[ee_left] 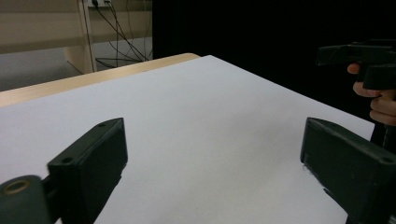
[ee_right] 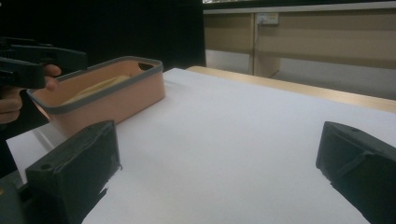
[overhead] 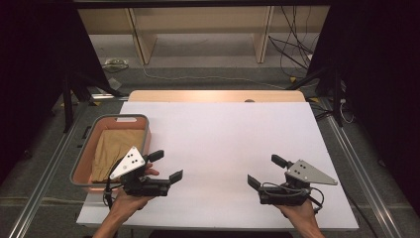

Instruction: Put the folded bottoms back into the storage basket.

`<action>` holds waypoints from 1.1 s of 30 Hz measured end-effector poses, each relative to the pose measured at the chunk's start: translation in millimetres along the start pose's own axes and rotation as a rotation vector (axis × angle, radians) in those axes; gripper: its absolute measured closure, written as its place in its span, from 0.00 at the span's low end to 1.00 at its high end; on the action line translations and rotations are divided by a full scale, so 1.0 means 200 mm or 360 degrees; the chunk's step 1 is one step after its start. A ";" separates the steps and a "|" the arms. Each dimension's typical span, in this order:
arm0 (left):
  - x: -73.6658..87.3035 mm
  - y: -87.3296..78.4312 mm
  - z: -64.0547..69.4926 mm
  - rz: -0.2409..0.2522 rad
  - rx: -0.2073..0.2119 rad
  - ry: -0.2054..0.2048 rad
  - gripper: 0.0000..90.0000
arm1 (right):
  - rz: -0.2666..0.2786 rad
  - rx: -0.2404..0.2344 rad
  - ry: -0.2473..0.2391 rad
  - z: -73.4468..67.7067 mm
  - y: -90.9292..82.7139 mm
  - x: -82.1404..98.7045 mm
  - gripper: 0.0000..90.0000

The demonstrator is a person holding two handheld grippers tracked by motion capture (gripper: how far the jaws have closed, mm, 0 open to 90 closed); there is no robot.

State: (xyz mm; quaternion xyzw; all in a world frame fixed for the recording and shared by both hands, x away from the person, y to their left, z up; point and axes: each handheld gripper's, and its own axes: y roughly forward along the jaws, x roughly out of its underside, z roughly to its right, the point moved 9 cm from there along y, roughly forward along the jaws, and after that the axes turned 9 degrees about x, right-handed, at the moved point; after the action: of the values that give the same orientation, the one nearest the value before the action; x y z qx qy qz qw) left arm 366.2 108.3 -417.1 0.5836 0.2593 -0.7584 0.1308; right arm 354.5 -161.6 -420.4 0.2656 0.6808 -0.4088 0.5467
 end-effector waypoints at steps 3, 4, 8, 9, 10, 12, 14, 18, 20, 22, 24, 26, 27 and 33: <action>0.00 0.00 0.01 0.0002 0.0006 0.0009 0.07 | -0.0001 -0.0001 0.0017 0.00 -0.01 0.01 0.00; 0.00 0.00 0.01 0.0006 0.0008 0.0010 0.07 | -0.0005 -0.0003 0.0017 0.00 -0.01 0.02 0.00; 0.01 -0.01 0.02 0.0009 0.0005 0.0009 0.07 | -0.0018 -0.0008 -0.0001 -0.01 -0.02 0.03 0.00; 0.01 -0.01 0.02 0.0022 0.0007 0.0003 0.07 | -0.0019 -0.0006 -0.0005 -0.01 -0.02 0.04 0.00; 0.01 -0.01 0.02 0.0028 0.0009 0.0000 0.07 | -0.0013 -0.0010 -0.0013 -0.02 -0.02 0.04 0.00; 0.01 -0.01 0.02 0.0024 0.0009 0.0001 0.07 | -0.0004 -0.0006 -0.0015 -0.02 -0.02 0.03 0.00; 0.02 0.00 0.02 0.0023 0.0011 0.0003 0.07 | 0.0004 -0.0002 -0.0015 -0.01 -0.03 0.03 0.00; 0.02 0.00 0.02 0.0017 0.0018 -0.0001 0.07 | 0.0011 0.0006 -0.0007 0.00 -0.03 0.03 0.00; 0.02 0.00 0.02 0.0015 0.0017 -0.0001 0.07 | 0.0012 0.0008 -0.0009 0.00 -0.03 0.02 0.00; 0.02 0.00 0.02 0.0017 0.0017 0.0001 0.07 | 0.0014 0.0006 -0.0012 0.00 -0.03 0.02 0.00; 0.02 0.00 0.02 0.0017 0.0016 -0.0003 0.07 | 0.0015 0.0007 -0.0013 0.00 -0.03 0.02 0.00; 0.02 0.00 0.02 0.0015 0.0015 -0.0004 0.07 | 0.0017 0.0008 -0.0013 0.00 -0.03 0.02 0.00; 0.02 0.00 0.02 0.0015 0.0015 -0.0004 0.07 | 0.0018 0.0009 -0.0012 0.00 -0.03 0.02 0.00; 0.02 0.00 0.01 0.0009 0.0018 -0.0010 0.07 | 0.0014 0.0013 -0.0016 0.00 -0.02 0.02 0.00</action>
State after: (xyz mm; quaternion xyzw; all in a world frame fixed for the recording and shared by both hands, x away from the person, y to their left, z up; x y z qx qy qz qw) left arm 362.9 106.6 -420.7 0.5827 0.2529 -0.7612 0.1306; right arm 349.5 -163.7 -423.2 0.2689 0.6751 -0.4105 0.5509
